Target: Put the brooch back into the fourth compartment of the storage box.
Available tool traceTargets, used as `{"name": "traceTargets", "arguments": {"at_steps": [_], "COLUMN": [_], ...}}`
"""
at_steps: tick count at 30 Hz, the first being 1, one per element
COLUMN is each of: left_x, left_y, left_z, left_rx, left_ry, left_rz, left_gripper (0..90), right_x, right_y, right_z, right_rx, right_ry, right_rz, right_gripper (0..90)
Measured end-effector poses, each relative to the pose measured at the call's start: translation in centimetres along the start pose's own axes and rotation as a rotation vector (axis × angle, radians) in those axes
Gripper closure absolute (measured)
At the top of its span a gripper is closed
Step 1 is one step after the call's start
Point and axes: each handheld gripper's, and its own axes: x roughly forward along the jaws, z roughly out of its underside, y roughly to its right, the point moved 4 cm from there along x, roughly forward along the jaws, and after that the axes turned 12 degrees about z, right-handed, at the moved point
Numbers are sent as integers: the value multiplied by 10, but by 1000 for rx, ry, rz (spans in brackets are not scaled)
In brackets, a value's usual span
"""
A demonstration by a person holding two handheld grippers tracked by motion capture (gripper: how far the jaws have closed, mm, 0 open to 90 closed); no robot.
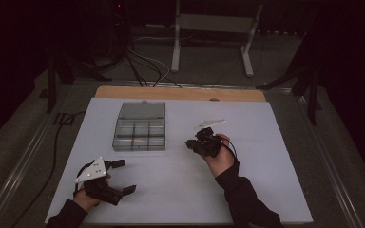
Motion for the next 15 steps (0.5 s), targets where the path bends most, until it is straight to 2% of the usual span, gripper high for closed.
{"name": "traceTargets", "arguments": {"at_steps": [7, 15], "left_x": [0, 0], "left_y": [0, 1], "left_z": [-1, -1], "left_rx": [-1, 4], "left_ry": [9, 3], "left_rz": [5, 6], "left_gripper": [13, 13], "right_x": [5, 11], "right_y": [-11, -24], "right_z": [-13, -25], "right_rx": [-34, -48], "right_ry": [4, 5], "right_rz": [-4, -28], "right_gripper": [855, 855]}}
